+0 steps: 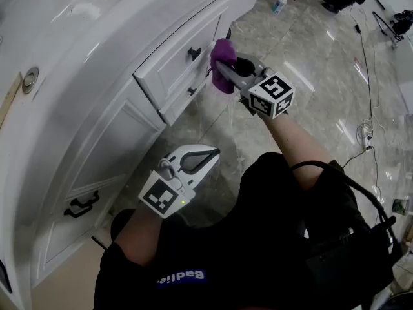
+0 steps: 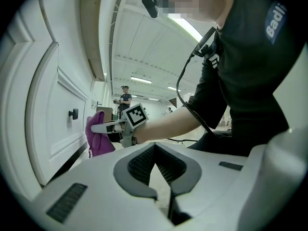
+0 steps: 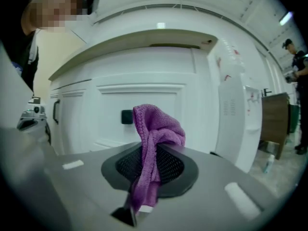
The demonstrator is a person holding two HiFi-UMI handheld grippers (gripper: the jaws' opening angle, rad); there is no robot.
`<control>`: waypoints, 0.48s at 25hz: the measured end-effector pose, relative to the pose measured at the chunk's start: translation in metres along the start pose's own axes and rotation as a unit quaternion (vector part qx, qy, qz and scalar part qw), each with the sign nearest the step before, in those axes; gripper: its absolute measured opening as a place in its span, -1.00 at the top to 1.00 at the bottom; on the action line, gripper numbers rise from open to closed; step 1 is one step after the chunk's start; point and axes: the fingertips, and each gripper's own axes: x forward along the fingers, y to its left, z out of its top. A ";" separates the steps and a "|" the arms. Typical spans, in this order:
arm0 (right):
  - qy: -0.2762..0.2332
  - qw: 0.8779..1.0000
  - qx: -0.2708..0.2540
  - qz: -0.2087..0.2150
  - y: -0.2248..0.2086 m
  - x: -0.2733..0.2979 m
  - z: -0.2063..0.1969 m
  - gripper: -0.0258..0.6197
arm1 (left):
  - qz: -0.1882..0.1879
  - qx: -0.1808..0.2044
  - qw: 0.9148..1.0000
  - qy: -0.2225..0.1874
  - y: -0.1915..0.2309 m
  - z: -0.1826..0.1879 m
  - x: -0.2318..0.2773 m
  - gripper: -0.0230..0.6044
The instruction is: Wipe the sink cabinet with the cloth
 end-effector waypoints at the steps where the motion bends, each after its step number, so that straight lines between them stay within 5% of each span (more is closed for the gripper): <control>1: 0.007 1.000 0.014 -0.024 -0.020 0.000 -0.006 0.74 | 0.000 -0.003 1.000 0.001 0.000 -0.001 0.001 0.93; 6: 0.043 0.997 0.032 -0.063 -0.059 0.015 -0.030 0.74 | -0.011 -0.004 1.000 0.010 -0.007 -0.006 0.006 0.93; 12: 0.033 0.999 0.037 0.011 0.011 0.038 -0.033 0.74 | -0.008 -0.010 1.000 0.010 -0.005 -0.009 0.002 0.93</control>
